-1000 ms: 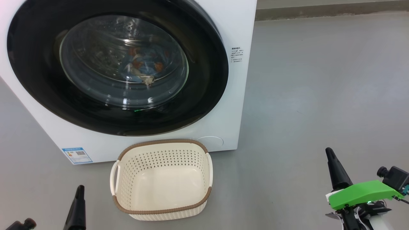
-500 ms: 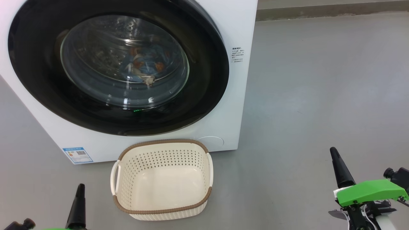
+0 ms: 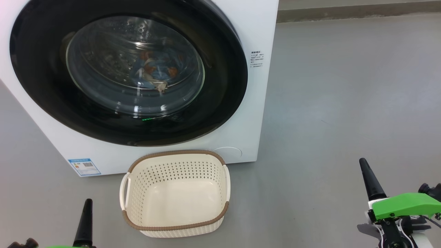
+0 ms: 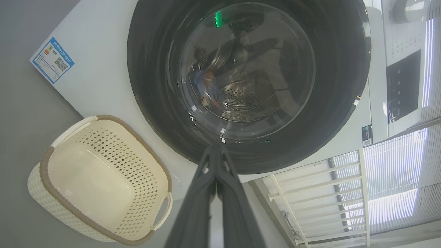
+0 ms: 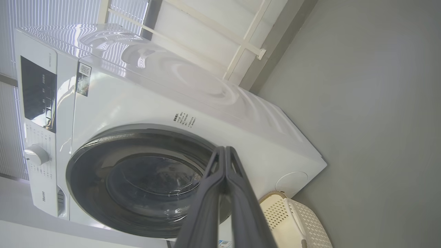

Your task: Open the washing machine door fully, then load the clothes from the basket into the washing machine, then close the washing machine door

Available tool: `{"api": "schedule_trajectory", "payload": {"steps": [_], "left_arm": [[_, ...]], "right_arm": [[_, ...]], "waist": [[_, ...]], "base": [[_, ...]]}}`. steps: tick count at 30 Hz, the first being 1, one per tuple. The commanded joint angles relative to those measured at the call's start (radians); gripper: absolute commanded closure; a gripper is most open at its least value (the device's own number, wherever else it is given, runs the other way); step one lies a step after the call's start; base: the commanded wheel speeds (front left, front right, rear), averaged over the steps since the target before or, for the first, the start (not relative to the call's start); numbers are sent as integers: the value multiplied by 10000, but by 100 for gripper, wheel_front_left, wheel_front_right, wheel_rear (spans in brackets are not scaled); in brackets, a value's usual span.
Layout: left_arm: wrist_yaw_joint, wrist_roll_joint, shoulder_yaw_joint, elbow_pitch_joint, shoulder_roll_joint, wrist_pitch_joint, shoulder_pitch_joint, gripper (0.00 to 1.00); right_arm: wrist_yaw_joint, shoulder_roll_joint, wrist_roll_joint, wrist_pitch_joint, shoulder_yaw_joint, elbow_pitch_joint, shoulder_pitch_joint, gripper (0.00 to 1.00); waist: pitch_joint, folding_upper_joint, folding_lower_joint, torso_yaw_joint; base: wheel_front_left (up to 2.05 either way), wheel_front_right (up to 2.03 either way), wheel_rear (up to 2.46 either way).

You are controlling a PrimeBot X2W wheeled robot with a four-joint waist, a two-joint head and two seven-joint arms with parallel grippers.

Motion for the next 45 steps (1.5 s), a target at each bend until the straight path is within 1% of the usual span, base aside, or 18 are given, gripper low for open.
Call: {"api": "schedule_trajectory", "payload": {"steps": [1,39,45], "left_arm": [[2,-277,322,-181,31,96,-565,100],[4,-3160,1085,-71,-739,1191,-841,100],[4,-3188,1095,-70,-748,1204,-844,100]], "right_arm": [[12,-31,426,86,57,-322,-91,100],[0,309,3986,1190,-773,-533,15,100],[0,315,4019,1204,-786,-535,16,100]], "waist": [[-1,0,-1,3],[-11,0,-1,68],[-11,0,-1,68]], "base": [[0,0,0],[0,0,0],[0,0,0]]}}
